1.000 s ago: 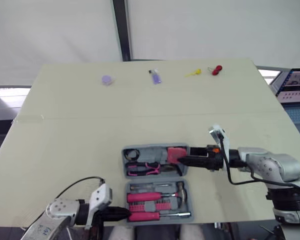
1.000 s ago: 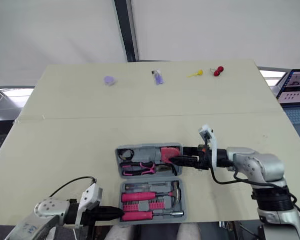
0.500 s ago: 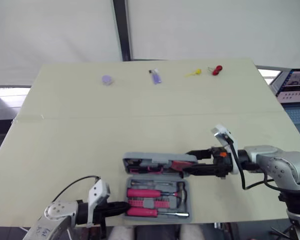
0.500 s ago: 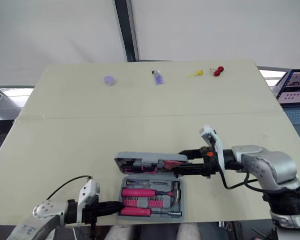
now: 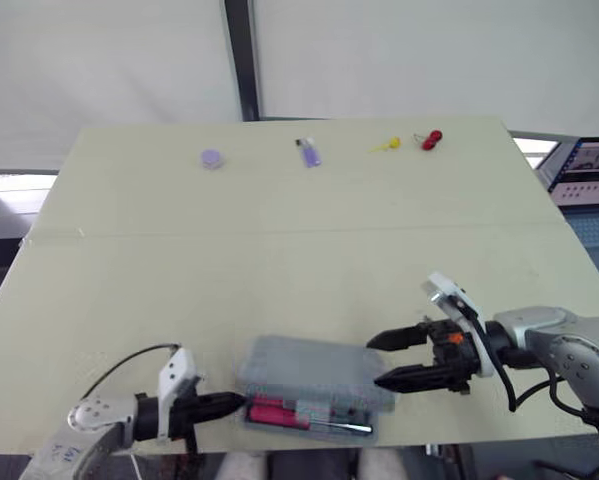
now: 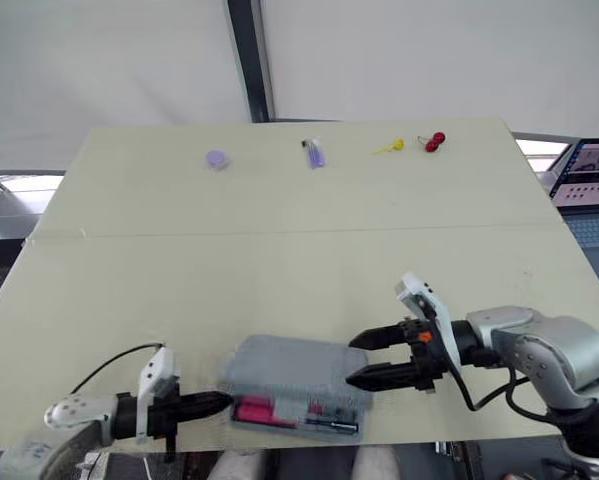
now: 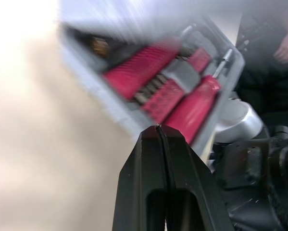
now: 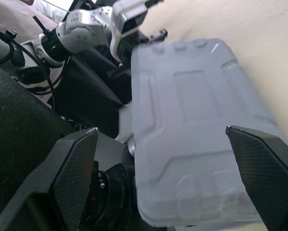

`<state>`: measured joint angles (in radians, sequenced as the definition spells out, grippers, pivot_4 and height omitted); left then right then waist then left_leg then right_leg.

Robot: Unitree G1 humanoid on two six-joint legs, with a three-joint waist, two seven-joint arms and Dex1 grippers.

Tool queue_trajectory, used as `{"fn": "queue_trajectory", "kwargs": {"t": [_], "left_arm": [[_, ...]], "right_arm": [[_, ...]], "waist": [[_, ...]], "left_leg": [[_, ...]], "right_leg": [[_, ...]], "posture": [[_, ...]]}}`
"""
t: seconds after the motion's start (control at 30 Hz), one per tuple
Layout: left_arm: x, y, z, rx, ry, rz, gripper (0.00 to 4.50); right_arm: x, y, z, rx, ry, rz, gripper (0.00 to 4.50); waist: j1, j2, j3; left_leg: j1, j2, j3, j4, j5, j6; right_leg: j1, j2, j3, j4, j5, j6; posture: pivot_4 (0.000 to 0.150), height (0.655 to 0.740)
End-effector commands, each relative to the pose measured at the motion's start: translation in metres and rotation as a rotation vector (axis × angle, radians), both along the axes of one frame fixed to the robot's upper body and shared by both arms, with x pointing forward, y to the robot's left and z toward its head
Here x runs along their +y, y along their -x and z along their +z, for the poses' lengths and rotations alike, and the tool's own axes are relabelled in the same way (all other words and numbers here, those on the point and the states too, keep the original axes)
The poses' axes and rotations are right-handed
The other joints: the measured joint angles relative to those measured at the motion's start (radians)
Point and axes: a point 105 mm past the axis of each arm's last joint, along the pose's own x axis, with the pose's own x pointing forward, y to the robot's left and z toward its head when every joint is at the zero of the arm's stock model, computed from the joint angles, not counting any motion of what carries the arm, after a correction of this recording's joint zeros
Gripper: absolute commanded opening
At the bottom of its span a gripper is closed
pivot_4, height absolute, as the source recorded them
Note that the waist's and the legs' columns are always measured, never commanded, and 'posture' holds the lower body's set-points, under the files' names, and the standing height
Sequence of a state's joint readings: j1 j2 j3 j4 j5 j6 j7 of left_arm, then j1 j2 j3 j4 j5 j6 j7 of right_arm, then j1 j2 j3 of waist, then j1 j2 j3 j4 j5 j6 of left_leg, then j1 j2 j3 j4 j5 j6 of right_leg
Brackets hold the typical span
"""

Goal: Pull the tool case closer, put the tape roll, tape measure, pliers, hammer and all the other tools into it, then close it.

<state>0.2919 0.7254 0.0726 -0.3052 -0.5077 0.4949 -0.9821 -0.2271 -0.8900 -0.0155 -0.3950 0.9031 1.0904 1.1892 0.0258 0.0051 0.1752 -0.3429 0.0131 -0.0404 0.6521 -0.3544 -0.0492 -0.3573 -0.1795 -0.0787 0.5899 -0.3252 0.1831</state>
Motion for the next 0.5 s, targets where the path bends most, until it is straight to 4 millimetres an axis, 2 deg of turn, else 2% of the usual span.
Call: {"fn": "queue_trajectory", "kwargs": {"t": [0.03,0.13,0.23,0.33,0.5], "left_arm": [[0.025,-0.008,0.026,-0.036,0.010,0.058,0.00],[0.048,-0.020,0.043,-0.075,-0.017,0.136,0.00],[0.071,-0.033,0.054,-0.139,-0.071,0.208,0.00],[0.091,-0.046,0.058,-0.191,-0.123,0.256,0.90],[0.104,-0.060,0.067,-0.258,-0.160,0.308,3.38]], "right_arm": [[-0.009,0.000,0.017,-0.061,-0.021,-0.024,4.47],[-0.023,-0.005,0.017,-0.083,-0.004,-0.105,4.47],[-0.048,-0.016,0.009,-0.122,0.045,-0.247,4.47],[-0.073,-0.025,0.003,-0.163,0.093,-0.382,4.50],[-0.115,-0.033,-0.006,-0.191,0.136,-0.566,4.50]], "waist": [[0.000,-0.002,0.001],[0.000,-0.003,0.002],[0.002,-0.004,0.002],[0.001,-0.004,0.002],[-0.001,-0.005,0.003]], "left_leg": [[0.000,0.000,0.000,0.000,0.000,0.000],[-0.001,0.000,0.000,0.000,0.000,0.000],[-0.001,0.000,0.000,0.000,0.000,0.000],[-0.001,0.000,0.000,0.000,0.000,0.000],[-0.001,0.000,0.000,0.000,0.000,0.000]], "right_leg": [[0.000,0.000,0.000,0.000,0.000,0.000],[-0.001,0.000,0.000,0.000,0.000,0.000],[-0.001,0.000,-0.001,0.000,0.000,0.000],[-0.001,0.000,-0.001,-0.001,0.000,-0.001],[-0.001,0.000,-0.001,0.000,0.000,-0.001]], "posture": [[0.150,0.7400],[0.150,0.7400],[0.150,0.7400],[0.150,0.7400],[0.150,0.7400]]}}
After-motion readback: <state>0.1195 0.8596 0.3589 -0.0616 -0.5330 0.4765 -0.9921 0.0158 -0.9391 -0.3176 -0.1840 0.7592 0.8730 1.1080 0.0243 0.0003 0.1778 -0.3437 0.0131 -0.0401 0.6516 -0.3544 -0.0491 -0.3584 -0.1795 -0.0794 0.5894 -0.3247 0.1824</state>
